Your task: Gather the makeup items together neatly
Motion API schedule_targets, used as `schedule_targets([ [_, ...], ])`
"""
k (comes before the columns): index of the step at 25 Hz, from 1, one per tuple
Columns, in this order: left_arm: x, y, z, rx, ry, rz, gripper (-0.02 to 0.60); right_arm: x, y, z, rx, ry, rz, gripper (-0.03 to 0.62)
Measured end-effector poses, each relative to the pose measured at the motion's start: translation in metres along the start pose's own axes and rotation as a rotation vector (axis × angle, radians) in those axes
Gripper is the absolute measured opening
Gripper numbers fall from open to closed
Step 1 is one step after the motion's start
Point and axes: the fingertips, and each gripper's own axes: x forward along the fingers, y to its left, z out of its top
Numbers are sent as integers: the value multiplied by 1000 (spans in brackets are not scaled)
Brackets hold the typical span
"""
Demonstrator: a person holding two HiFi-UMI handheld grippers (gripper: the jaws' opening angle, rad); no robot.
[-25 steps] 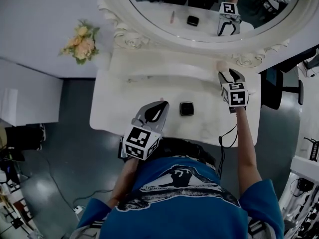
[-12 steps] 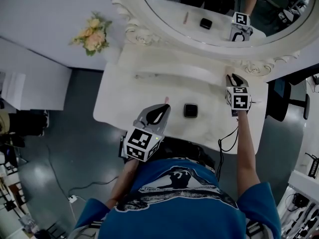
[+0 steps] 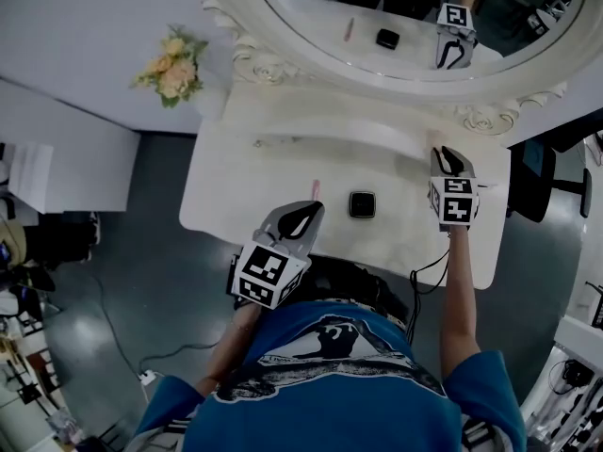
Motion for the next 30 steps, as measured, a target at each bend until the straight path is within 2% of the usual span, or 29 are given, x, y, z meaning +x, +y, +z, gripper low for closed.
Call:
schedule_targets([
  [11, 20, -21, 1, 45, 17, -112, 18, -50, 30, -58, 46, 57, 8, 75],
  [20, 36, -34, 3, 70, 21, -193, 18, -76, 67, -110, 59, 168, 39, 75],
  [25, 38, -36, 1, 76, 26, -211, 18, -74, 83, -138, 36, 239, 59, 75],
  [30, 34, -30, -2, 67, 33, -196, 18, -62, 90, -157, 32, 298, 76, 75],
])
